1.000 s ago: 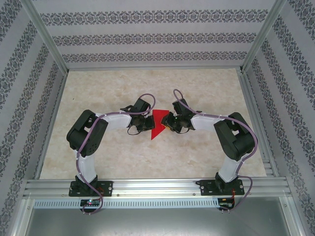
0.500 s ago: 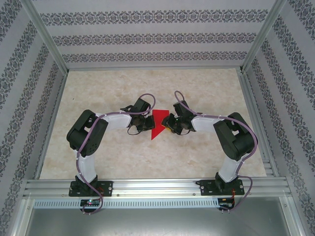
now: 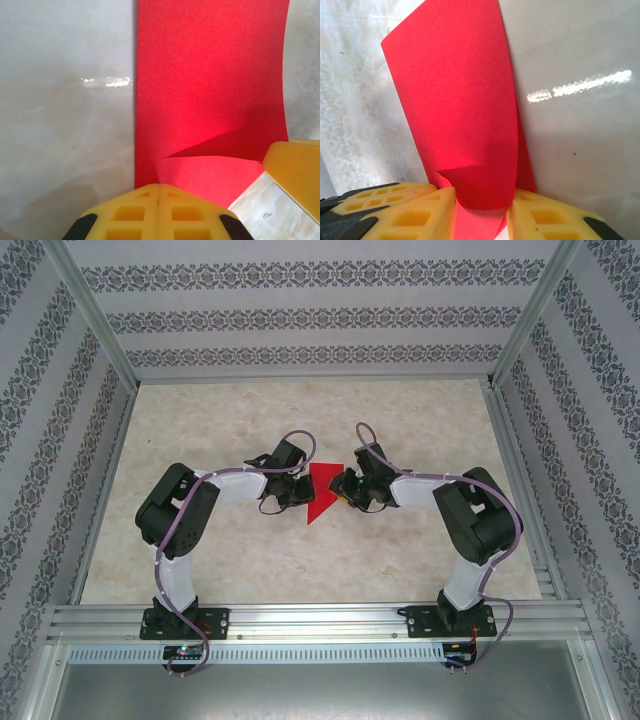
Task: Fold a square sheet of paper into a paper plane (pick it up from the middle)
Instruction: Fourth fold the wing at the center of the table.
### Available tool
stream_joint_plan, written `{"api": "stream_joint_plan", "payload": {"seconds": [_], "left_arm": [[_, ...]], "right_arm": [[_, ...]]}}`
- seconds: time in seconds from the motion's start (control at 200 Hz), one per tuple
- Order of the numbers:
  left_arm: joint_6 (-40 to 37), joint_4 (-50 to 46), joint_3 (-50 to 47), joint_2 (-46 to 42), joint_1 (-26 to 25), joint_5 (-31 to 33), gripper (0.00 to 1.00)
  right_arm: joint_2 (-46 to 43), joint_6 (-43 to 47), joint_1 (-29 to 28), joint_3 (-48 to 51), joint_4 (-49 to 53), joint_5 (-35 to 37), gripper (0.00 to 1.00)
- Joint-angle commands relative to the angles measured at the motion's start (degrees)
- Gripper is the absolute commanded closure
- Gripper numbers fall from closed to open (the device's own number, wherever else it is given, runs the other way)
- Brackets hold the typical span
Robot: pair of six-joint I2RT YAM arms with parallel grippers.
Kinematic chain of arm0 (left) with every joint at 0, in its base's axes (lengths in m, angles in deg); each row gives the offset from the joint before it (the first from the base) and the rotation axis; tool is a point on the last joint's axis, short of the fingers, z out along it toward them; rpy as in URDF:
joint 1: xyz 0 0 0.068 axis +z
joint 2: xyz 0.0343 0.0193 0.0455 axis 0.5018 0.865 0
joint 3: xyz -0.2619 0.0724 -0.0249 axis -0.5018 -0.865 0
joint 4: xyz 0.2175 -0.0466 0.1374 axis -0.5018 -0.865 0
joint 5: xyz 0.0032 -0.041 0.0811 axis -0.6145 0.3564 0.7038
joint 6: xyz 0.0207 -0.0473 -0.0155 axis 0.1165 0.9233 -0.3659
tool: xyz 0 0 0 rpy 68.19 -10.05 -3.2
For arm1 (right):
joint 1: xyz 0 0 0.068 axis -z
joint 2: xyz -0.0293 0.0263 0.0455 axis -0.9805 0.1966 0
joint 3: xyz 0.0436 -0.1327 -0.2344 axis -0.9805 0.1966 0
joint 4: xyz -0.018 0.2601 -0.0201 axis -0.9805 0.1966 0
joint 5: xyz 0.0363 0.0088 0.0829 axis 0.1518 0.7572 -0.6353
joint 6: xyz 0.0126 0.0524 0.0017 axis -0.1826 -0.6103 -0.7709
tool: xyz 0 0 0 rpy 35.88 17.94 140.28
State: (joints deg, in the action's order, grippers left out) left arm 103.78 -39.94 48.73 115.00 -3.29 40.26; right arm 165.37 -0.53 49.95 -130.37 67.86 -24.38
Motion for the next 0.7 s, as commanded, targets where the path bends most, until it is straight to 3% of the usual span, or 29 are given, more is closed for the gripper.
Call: {"api": "stream_joint_plan", "payload": {"seconds": [0.0, 0.34, 0.694], "left_arm": [[-0.80, -4.02, -1.90, 3.93, 0.53, 4.23, 0.94], [-1.25, -4.87, -1.25, 3.54, 0.62, 4.37, 0.94], [-2.69, -6.57, 0.21, 2.33, 0.89, 3.50, 0.91]], "right_arm": [[1.45, 0.28, 0.45, 1.04, -4.08, -3.04, 0.68], [2.47, 4.01, 0.57, 2.58, -9.44, -10.92, 0.69], [4.05, 5.27, 3.97, 3.90, -13.01, -11.00, 0.76]]}}
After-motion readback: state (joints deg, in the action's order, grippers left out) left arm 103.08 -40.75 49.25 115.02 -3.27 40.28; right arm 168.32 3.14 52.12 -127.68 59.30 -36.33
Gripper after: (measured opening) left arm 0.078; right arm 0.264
